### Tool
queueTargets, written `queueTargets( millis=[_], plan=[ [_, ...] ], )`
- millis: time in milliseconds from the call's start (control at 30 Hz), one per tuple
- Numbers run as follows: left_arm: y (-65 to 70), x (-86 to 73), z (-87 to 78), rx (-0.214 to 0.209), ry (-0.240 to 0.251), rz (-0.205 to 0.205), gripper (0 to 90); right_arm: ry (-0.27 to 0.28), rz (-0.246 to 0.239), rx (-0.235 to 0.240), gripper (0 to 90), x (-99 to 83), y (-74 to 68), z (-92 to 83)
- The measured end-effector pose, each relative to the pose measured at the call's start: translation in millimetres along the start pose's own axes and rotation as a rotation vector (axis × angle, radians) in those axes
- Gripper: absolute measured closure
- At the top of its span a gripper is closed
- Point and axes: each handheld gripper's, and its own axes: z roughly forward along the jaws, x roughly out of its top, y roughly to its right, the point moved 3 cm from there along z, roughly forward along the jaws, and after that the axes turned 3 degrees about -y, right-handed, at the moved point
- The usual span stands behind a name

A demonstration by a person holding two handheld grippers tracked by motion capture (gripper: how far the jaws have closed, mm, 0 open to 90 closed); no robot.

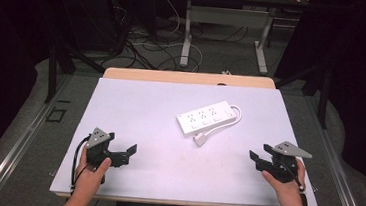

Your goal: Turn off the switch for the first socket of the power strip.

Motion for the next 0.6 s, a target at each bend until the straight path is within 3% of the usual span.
queueTargets(
  millis=[300, 600],
  plan=[
    [1.2, -0.4, 0.3, 0.007, 0.006, -0.001, 1.3, 0.011, -0.049, 0.019, 39.1, 33.2, -3.8, 6.8],
    [0.9, -0.6, 0.7, 0.005, 0.004, -0.003, 1.4, -0.021, -0.069, 0.013, 43.2, 61.9, -6.8, 12.4]
  ],
)
